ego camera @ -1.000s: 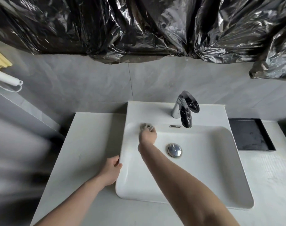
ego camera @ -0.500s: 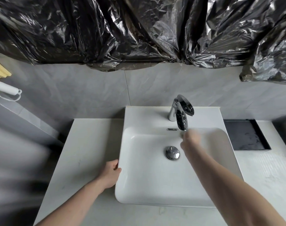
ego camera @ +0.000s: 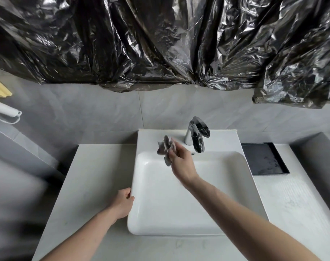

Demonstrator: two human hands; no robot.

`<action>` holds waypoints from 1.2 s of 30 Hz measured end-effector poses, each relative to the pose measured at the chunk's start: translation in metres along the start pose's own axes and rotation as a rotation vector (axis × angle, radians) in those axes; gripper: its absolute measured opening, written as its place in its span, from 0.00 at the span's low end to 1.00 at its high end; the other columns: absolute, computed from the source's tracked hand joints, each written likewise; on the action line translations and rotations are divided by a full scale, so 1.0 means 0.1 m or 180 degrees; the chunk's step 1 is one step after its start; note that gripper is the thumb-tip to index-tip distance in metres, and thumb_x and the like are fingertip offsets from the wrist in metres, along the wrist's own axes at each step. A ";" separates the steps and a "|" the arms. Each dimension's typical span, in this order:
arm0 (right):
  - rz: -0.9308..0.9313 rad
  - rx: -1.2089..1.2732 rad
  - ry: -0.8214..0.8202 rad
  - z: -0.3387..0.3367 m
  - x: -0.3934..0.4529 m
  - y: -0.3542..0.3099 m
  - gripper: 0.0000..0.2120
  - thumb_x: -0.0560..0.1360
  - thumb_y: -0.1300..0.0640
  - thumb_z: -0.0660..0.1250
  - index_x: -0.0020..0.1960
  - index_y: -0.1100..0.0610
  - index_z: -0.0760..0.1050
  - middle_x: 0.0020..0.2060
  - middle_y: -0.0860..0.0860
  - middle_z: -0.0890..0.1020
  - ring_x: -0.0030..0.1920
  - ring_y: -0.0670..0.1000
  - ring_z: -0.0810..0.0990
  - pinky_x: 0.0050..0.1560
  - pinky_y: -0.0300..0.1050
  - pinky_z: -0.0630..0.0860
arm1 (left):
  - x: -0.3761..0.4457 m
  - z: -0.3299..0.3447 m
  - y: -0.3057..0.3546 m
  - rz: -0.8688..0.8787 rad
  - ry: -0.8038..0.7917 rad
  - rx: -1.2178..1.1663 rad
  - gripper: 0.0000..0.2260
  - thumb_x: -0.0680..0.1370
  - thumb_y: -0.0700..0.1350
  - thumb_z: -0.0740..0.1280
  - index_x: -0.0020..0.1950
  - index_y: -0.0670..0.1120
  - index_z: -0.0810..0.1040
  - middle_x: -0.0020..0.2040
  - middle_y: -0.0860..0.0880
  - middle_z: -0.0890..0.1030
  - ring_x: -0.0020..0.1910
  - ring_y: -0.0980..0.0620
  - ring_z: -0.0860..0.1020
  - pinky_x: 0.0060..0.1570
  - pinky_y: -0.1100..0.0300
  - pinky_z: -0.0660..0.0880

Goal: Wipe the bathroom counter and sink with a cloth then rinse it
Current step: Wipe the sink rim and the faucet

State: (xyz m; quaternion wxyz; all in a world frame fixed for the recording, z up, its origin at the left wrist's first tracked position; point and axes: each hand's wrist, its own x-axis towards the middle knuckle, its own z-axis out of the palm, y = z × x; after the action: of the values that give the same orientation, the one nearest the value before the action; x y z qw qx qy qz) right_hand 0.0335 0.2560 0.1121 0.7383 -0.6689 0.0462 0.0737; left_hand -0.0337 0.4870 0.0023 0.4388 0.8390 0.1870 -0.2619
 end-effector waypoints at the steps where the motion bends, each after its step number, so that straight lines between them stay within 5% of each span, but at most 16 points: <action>1: -0.0429 -0.0437 0.0099 -0.11 0.04 -0.17 0.17 0.82 0.62 0.59 0.68 0.57 0.77 0.55 0.50 0.86 0.48 0.54 0.81 0.44 0.38 0.75 | -0.03 0.00 0.03 -0.0012 0.0004 -0.0027 0.09 0.77 0.38 0.61 0.49 0.39 0.80 0.44 0.41 0.84 0.38 0.52 0.74 0.39 0.59 0.68; 4: -0.1505 -0.2195 0.0590 -0.51 0.28 -0.60 0.22 0.82 0.67 0.59 0.73 0.56 0.74 0.65 0.50 0.82 0.62 0.47 0.79 0.60 0.34 0.72 | -0.07 0.01 0.06 -0.0015 0.0018 -0.0099 0.09 0.78 0.37 0.60 0.49 0.40 0.81 0.48 0.39 0.85 0.37 0.51 0.75 0.37 0.60 0.69; 9: -0.1253 -0.3623 0.0398 -0.91 0.68 -0.67 0.21 0.76 0.68 0.62 0.67 0.58 0.76 0.65 0.55 0.81 0.63 0.60 0.79 0.61 0.48 0.75 | -0.04 0.02 0.05 0.0047 0.0025 -0.0127 0.10 0.77 0.35 0.60 0.49 0.39 0.81 0.43 0.39 0.85 0.38 0.51 0.74 0.37 0.61 0.69; 14: -0.1581 -0.3871 0.0199 -1.01 0.51 -0.53 0.22 0.79 0.62 0.56 0.71 0.61 0.75 0.70 0.56 0.77 0.70 0.58 0.74 0.72 0.45 0.68 | -0.05 0.05 0.09 0.0121 0.0086 -0.0082 0.09 0.79 0.32 0.60 0.50 0.35 0.81 0.40 0.45 0.81 0.36 0.52 0.71 0.31 0.63 0.66; 20: -0.1718 -0.3870 0.0203 -1.20 0.31 -0.47 0.21 0.81 0.65 0.60 0.72 0.57 0.75 0.71 0.50 0.76 0.68 0.56 0.76 0.69 0.50 0.74 | 0.00 0.01 0.06 0.0087 0.0045 -0.0054 0.09 0.78 0.33 0.61 0.52 0.33 0.80 0.42 0.46 0.80 0.39 0.52 0.72 0.36 0.60 0.66; 25: -0.1515 -0.3884 0.0269 -0.93 0.67 -0.59 0.17 0.79 0.66 0.59 0.64 0.62 0.79 0.66 0.59 0.79 0.65 0.61 0.77 0.65 0.47 0.72 | -0.03 -0.01 0.10 0.0103 0.0034 0.0023 0.08 0.78 0.34 0.61 0.50 0.34 0.79 0.42 0.45 0.80 0.38 0.51 0.72 0.35 0.60 0.65; 28: -0.2080 -0.4254 -0.0155 -0.89 0.61 -0.51 0.15 0.75 0.71 0.60 0.55 0.60 0.80 0.58 0.56 0.81 0.64 0.59 0.74 0.69 0.55 0.72 | -0.06 0.01 0.12 0.0109 0.0076 0.0066 0.07 0.79 0.34 0.61 0.49 0.33 0.78 0.40 0.45 0.79 0.36 0.51 0.71 0.33 0.61 0.64; 33: -0.2118 -0.4451 -0.0328 -1.02 0.16 -0.08 0.29 0.70 0.75 0.61 0.69 0.60 0.77 0.70 0.53 0.78 0.79 0.56 0.66 0.78 0.54 0.62 | -0.06 0.00 0.12 0.0177 0.0089 0.0067 0.08 0.79 0.33 0.61 0.52 0.32 0.78 0.42 0.45 0.79 0.38 0.52 0.70 0.31 0.62 0.64; 36: -0.1965 -0.4201 -0.0128 -1.04 0.00 0.11 0.25 0.77 0.74 0.60 0.72 0.60 0.75 0.74 0.52 0.75 0.81 0.53 0.61 0.78 0.49 0.64 | -0.06 0.01 0.10 0.0169 0.0106 0.0051 0.08 0.79 0.33 0.61 0.52 0.31 0.78 0.42 0.45 0.78 0.39 0.52 0.70 0.32 0.62 0.63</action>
State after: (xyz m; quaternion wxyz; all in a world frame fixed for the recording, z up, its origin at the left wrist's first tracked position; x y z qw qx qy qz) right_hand 0.0346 0.1539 0.0911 0.1691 -0.9558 -0.2123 -0.1132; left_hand -0.0327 0.4803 0.0119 0.4357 0.8514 0.1699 -0.2376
